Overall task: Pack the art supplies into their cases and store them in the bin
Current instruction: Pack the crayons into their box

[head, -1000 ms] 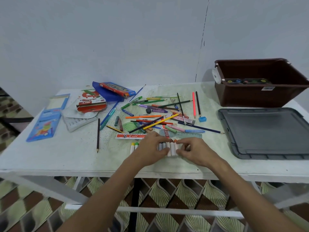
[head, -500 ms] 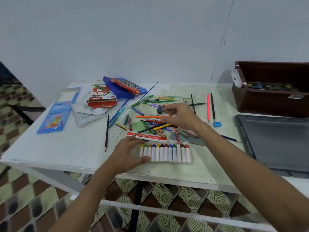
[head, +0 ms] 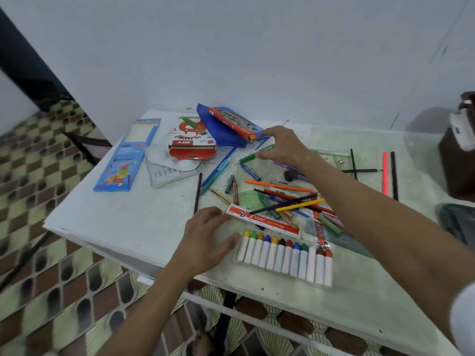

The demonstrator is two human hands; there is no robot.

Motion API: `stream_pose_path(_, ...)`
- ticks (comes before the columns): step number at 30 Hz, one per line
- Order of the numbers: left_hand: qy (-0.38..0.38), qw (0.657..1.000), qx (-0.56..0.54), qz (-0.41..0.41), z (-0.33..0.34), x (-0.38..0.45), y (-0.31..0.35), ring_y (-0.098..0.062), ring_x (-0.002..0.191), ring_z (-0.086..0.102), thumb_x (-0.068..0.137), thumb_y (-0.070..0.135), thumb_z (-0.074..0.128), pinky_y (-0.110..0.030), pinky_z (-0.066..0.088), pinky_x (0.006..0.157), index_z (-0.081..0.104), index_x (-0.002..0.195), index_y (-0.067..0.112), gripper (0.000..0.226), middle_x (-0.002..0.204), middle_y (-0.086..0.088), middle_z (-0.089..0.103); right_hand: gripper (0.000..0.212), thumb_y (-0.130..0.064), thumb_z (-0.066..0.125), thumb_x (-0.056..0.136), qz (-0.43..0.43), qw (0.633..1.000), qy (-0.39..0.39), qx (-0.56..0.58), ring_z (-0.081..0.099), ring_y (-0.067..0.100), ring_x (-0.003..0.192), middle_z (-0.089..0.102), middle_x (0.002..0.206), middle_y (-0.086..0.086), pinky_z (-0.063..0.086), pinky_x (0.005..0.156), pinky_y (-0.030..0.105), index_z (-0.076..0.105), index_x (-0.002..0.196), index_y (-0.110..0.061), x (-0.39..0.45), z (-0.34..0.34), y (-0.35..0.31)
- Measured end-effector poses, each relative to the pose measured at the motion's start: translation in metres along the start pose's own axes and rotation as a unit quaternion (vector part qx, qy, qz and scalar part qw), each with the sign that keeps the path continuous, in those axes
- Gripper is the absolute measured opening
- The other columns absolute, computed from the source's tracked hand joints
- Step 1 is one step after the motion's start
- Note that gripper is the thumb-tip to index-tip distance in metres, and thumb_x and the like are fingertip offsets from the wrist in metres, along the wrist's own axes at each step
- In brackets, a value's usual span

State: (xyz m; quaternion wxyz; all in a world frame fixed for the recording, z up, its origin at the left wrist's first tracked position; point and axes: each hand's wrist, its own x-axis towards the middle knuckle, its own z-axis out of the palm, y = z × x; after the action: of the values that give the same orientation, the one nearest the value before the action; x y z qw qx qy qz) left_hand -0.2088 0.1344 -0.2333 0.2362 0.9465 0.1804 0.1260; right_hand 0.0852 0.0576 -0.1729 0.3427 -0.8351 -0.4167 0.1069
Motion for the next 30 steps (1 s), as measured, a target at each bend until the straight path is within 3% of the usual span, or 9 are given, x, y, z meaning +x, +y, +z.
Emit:
stream_pose_path(7, 0.005, 1.000, 0.012, 0.022, 0.005, -0.001, -0.003, -0.015, 0.121, 0.046, 0.085, 0.060, 0.051, -0.039, 0.036, 0.102, 0.064, 0.120, 0.027, 0.050, 0.127, 0.003, 0.050, 0.065, -0.024, 0.076, 0.078, 0.001, 1.000, 0.008, 0.005, 0.045, 0.025, 0.126, 0.048, 0.137, 0.014, 0.032, 0.099, 0.023, 0.051, 0.135, -0.007, 0.035, 0.019, 0.003)
stream_pose_path(14, 0.018, 0.999, 0.009, 0.032, 0.005, 0.000, -0.004, -0.013, 0.120, 0.045, 0.082, 0.058, 0.055, -0.032, 0.031, 0.099, 0.065, 0.117, 0.027, 0.048, 0.124, 0.003, 0.051, 0.062, -0.019, 0.075, 0.079, -0.012, 1.000, -0.008, -0.005, 0.048, 0.023, 0.124, 0.052, 0.135, 0.010, 0.034, 0.100, 0.024, 0.051, 0.135, -0.007, 0.053, 0.025, 0.010)
stream_pose_path(24, 0.028, 0.999, 0.013, 0.032, 0.006, 0.000, -0.003, -0.011, 0.120, 0.042, 0.080, 0.058, 0.057, -0.030, 0.027, 0.098, 0.064, 0.117, 0.028, 0.048, 0.123, 0.006, 0.049, 0.027, -0.016, 0.064, 0.085, -0.051, 0.997, 0.023, -0.051, 0.056, 0.024, 0.104, 0.065, 0.113, 0.011, 0.044, 0.086, 0.029, 0.069, 0.110, -0.010, 0.053, 0.032, 0.008)
stream_pose_path(30, 0.033, 0.999, 0.018, 0.032, 0.008, 0.001, -0.005, -0.012, 0.120, 0.044, 0.079, 0.060, 0.055, -0.031, 0.027, 0.098, 0.065, 0.116, 0.029, 0.049, 0.122, 0.007, 0.050, 0.020, -0.009, 0.055, 0.090, -0.089, 0.994, 0.061, -0.036, 0.062, 0.021, 0.089, 0.070, 0.099, 0.010, 0.046, 0.078, 0.029, 0.073, 0.099, -0.006, 0.032, 0.023, 0.000)
